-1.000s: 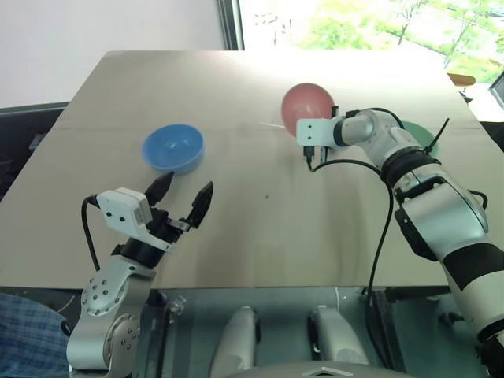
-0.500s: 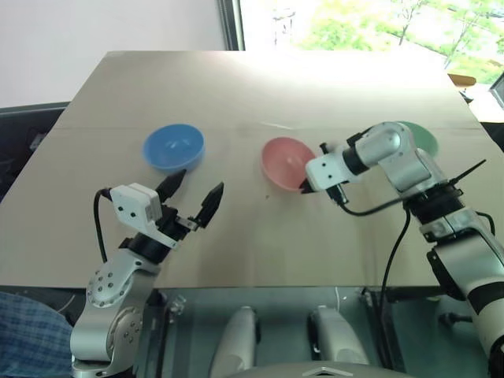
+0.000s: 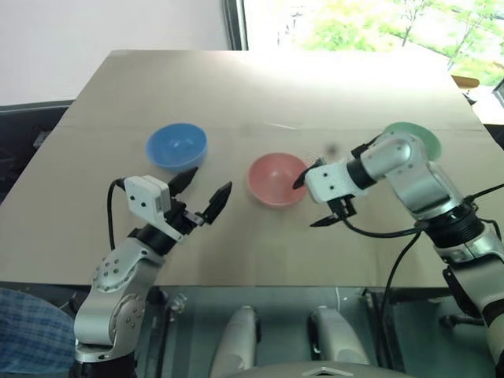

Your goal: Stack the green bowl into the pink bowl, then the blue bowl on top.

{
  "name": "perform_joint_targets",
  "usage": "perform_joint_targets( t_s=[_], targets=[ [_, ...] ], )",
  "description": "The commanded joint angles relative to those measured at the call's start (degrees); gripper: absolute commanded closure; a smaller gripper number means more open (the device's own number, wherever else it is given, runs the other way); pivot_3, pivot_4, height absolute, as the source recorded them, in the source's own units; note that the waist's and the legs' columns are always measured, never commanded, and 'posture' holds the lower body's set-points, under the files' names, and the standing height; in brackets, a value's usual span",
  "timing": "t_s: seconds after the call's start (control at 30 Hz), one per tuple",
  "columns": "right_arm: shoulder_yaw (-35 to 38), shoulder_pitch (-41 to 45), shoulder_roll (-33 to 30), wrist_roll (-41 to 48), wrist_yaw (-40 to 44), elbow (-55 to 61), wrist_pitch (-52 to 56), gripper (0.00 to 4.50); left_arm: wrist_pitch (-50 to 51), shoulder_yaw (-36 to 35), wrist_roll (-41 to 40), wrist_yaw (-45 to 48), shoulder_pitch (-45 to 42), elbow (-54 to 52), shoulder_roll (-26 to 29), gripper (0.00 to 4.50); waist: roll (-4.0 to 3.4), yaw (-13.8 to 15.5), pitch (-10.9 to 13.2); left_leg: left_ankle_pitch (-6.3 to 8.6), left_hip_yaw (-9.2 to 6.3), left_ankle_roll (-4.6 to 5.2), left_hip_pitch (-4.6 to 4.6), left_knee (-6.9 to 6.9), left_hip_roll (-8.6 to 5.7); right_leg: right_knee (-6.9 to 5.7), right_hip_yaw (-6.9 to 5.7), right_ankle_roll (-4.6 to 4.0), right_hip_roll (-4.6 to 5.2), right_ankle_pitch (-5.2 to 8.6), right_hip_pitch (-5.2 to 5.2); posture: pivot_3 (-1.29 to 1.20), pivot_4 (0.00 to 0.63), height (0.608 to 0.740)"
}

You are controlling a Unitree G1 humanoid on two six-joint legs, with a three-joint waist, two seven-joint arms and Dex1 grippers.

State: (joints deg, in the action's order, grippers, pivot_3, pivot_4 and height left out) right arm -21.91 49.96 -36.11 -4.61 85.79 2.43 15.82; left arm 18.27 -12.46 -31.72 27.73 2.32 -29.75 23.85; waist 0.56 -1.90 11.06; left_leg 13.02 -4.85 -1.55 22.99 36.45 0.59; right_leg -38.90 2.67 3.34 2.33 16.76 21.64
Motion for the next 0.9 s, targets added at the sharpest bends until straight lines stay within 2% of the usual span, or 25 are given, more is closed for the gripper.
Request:
perform_joint_targets(
  t_s=[0.03,0.23,0.4,0.57,0.9],
  targets=[
    [7.81,0.28,-1.59,3.68,-5.03,2.18,4.45,0.04,-0.82,0.82,-0.70,1.68,-1.66,0.05,0.20,0.00,0.00,-0.02,0.00,0.00,0.01,0.00,0.00,0.00,0.00,0.01,0.00,0.00,0.01,0.00,0.00,0.00,0.150,0.740],
    [18.24,2.38,-4.65,2.79,-19.73,-4.17,9.43,0.04,-1.35,3.02,-0.89,4.29,-4.46,1.62,-0.43,0.00,0.01,-0.06,0.00,0.00,0.02,0.00,0.00,0.00,-0.01,-0.02,0.00,0.00,0.00,0.00,0.00,0.00,0.150,0.740],
    [25.36,-0.26,-9.69,1.13,-32.38,-15.92,13.09,0.04,-1.92,5.47,0.55,6.20,-8.19,4.78,-0.64,0.00,0.02,0.51,0.00,0.00,0.04,0.00,0.05,0.00,-0.08,0.03,0.01,0.00,0.06,0.00,0.01,0.00,0.150,0.740],
    [25.39,-3.11,-9.38,2.07,-35.55,-20.20,14.76,0.04,-2.45,6.30,0.70,7.87,-10.08,6.94,-0.64,0.00,0.00,-0.08,0.00,0.00,0.17,0.01,0.03,-0.02,-0.03,0.02,0.13,0.00,0.03,0.00,0.06,0.00,0.150,0.740],
    [23.23,-6.94,-6.54,5.02,-35.35,-17.72,18.34,0.04,-2.07,5.34,0.87,7.56,-8.94,5.68,-0.19,0.00,-0.01,-0.40,0.01,0.00,0.24,0.01,0.01,-0.02,-0.02,0.01,0.23,0.01,0.01,0.00,0.06,0.00,0.150,0.740]
  ],
)
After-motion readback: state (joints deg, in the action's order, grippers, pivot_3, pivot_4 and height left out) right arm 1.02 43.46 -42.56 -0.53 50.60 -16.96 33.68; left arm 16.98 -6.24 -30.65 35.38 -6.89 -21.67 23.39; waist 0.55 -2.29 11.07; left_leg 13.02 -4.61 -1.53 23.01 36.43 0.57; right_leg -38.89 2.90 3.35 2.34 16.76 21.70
